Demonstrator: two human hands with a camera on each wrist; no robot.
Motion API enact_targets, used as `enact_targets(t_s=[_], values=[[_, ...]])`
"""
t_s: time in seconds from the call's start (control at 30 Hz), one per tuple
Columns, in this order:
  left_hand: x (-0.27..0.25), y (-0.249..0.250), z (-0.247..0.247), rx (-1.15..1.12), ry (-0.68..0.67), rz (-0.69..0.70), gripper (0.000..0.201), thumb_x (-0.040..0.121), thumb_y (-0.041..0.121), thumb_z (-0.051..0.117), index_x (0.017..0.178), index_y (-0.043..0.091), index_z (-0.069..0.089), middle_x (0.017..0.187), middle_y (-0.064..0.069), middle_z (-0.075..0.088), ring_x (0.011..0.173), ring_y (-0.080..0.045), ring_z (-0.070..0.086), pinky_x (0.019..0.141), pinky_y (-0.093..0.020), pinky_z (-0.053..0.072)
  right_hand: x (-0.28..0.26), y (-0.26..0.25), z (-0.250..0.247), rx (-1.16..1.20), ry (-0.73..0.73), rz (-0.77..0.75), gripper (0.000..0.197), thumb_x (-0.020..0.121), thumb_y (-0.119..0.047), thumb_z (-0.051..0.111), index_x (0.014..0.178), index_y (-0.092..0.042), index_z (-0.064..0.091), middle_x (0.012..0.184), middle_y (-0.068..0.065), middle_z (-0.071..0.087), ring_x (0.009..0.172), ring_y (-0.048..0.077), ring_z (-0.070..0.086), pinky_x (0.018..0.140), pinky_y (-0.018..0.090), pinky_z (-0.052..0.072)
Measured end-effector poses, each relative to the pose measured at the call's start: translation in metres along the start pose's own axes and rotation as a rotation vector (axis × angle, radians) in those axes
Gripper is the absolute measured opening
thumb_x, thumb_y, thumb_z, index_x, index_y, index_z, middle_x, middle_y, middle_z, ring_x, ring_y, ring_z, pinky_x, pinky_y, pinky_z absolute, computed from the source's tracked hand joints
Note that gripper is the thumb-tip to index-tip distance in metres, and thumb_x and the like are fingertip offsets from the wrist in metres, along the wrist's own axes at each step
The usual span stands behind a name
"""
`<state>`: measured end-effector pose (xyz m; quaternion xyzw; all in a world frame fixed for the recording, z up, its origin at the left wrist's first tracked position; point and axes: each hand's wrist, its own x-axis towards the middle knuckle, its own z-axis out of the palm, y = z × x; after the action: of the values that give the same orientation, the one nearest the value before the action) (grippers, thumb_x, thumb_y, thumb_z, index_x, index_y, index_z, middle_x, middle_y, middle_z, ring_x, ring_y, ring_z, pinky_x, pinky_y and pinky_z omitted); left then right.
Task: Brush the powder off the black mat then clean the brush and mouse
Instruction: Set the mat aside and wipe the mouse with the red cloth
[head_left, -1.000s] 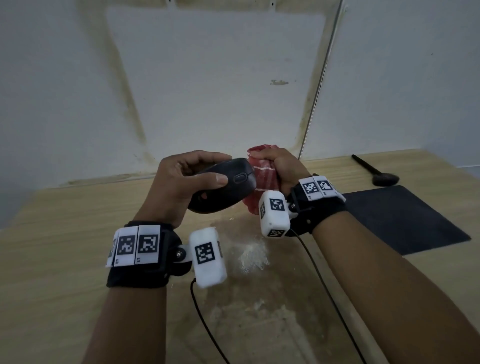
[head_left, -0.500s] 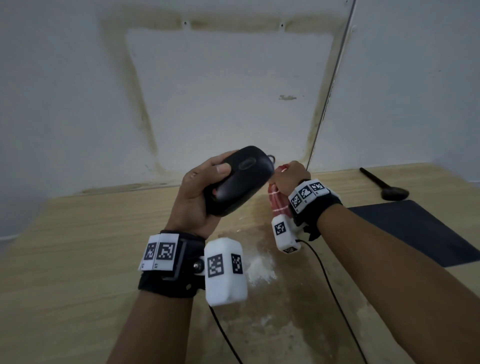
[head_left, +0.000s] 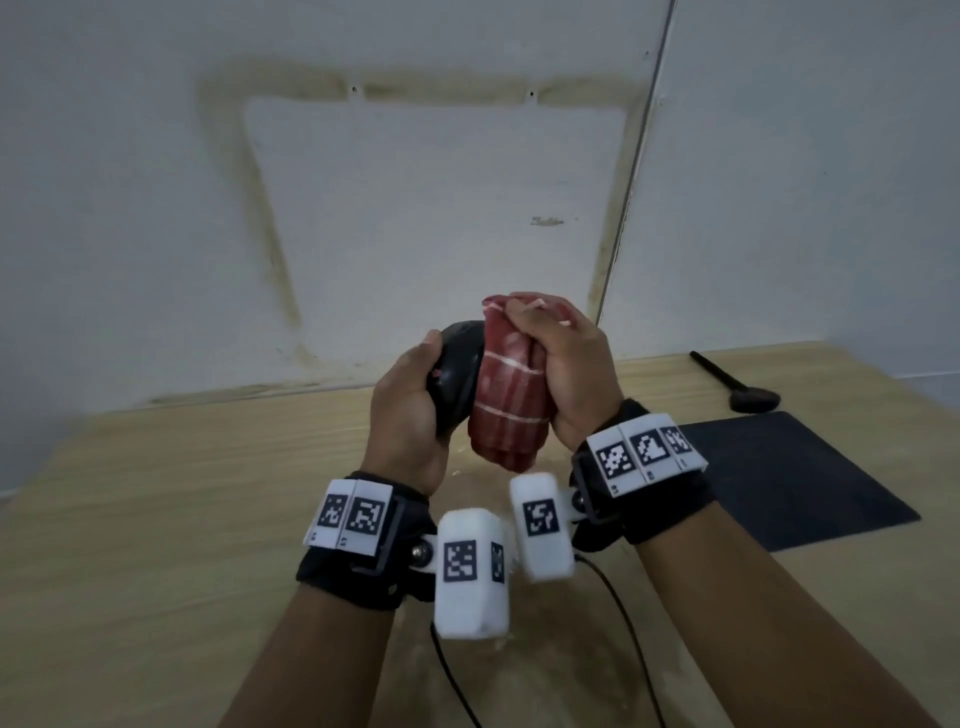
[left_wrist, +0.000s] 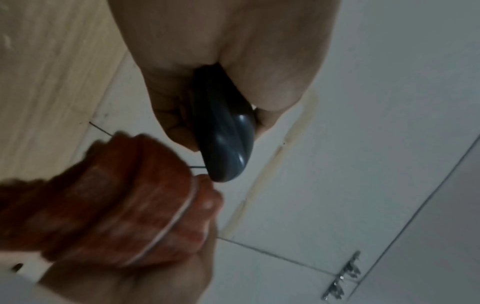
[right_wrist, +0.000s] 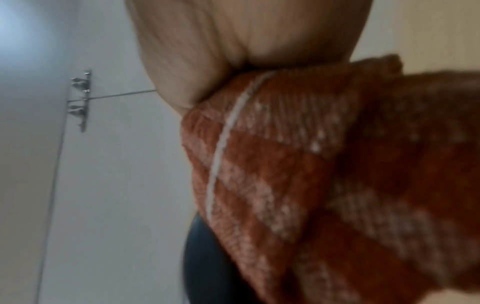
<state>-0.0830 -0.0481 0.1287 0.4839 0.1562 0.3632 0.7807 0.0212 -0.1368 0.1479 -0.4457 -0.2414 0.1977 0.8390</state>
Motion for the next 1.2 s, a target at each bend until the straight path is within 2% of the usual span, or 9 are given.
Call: enact_targets(t_s=[0.17,0.4,0.5,0.6,0.73,0.83,0.97,1.07,1.2], values=[[0.003,-0.002,0.007,0.057,0.017,0.043,0.054,0.089,0.040,0.056,0.126,0.002,0.061,0.120,-0.023,0.068,0.114,-0.040,0.064,0.100,-0.054,0.050,-0.024,0.010,0.001,-0.297,-0.167,-0.037,0.045,0.080,-0.014,0.080,0.123,-0.024,0.069,0.115,0.002,0.074,0.109,0.020,0.070,0.100,0.038,0.054],[0.008,0.001,-0.010,-0.002,-0.056,-0.147,0.048,0.106,0.034,0.034,0.135,0.001,0.055,0.125,-0.021,0.060,0.110,-0.033,0.059,0.101,-0.044,0.045,-0.030,0.003,-0.021,-0.441,-0.431,-0.004,0.051,0.085,0.003,0.070,0.132,-0.016,0.065,0.122,0.004,0.073,0.114,0.017,0.068,0.099,0.028,0.052],[0.002,0.000,-0.021,-0.159,-0.052,-0.231,0.049,0.105,0.035,0.036,0.142,0.006,0.050,0.130,-0.016,0.058,0.108,-0.030,0.059,0.106,-0.040,0.040,-0.027,0.005,-0.027,-0.387,-0.340,0.058,0.045,0.084,0.007,0.067,0.122,-0.017,0.068,0.111,0.006,0.074,0.098,0.020,0.070,0.087,0.028,0.056],[-0.007,-0.005,-0.025,-0.257,-0.085,-0.311,0.050,0.104,0.038,0.038,0.141,0.008,0.052,0.141,-0.015,0.056,0.123,-0.031,0.053,0.114,-0.040,0.035,-0.019,0.021,-0.022,-0.445,-0.152,0.103,0.034,0.082,0.006,0.065,0.105,-0.018,0.055,0.093,0.006,0.064,0.082,0.019,0.062,0.072,0.030,0.052],[-0.019,-0.017,-0.020,-0.274,-0.104,-0.319,0.050,0.100,0.037,0.041,0.133,0.003,0.058,0.129,-0.016,0.062,0.111,-0.029,0.061,0.100,-0.037,0.045,-0.015,0.040,-0.018,-0.629,-0.120,0.062,0.026,0.085,-0.001,0.066,0.088,-0.015,0.044,0.078,0.000,0.052,0.069,0.012,0.049,0.063,0.025,0.043],[-0.024,-0.025,-0.024,-0.296,-0.087,-0.301,0.056,0.094,0.037,0.047,0.139,0.006,0.054,0.127,-0.015,0.060,0.109,-0.030,0.059,0.105,-0.041,0.041,-0.020,0.049,-0.017,-0.688,-0.186,0.026,0.026,0.083,0.004,0.063,0.071,-0.016,0.052,0.068,-0.003,0.054,0.066,0.012,0.049,0.066,0.030,0.043],[-0.024,-0.031,-0.022,-0.300,-0.096,-0.334,0.062,0.092,0.040,0.049,0.144,0.006,0.049,0.131,-0.020,0.055,0.117,-0.035,0.051,0.116,-0.053,0.028,-0.027,0.048,-0.019,-0.689,-0.239,0.059,0.016,0.085,0.006,0.055,0.078,-0.005,0.066,0.070,-0.001,0.062,0.069,0.014,0.054,0.069,0.030,0.046],[-0.022,-0.033,-0.020,-0.273,-0.088,-0.378,0.057,0.100,0.039,0.038,0.143,0.004,0.049,0.142,-0.022,0.053,0.128,-0.040,0.049,0.114,-0.055,0.028,-0.025,0.042,-0.021,-0.726,-0.189,0.065,0.035,0.091,-0.001,0.050,0.065,-0.020,0.064,0.064,-0.009,0.062,0.066,0.012,0.055,0.068,0.029,0.045],[-0.021,-0.037,-0.022,-0.305,-0.078,-0.384,0.053,0.102,0.039,0.034,0.137,0.005,0.055,0.138,-0.021,0.058,0.129,-0.039,0.050,0.114,-0.054,0.031,-0.024,0.044,-0.016,-0.735,-0.152,0.017,0.026,0.093,-0.006,0.047,0.087,-0.024,0.064,0.091,-0.004,0.068,0.091,0.017,0.063,0.085,0.035,0.051]])
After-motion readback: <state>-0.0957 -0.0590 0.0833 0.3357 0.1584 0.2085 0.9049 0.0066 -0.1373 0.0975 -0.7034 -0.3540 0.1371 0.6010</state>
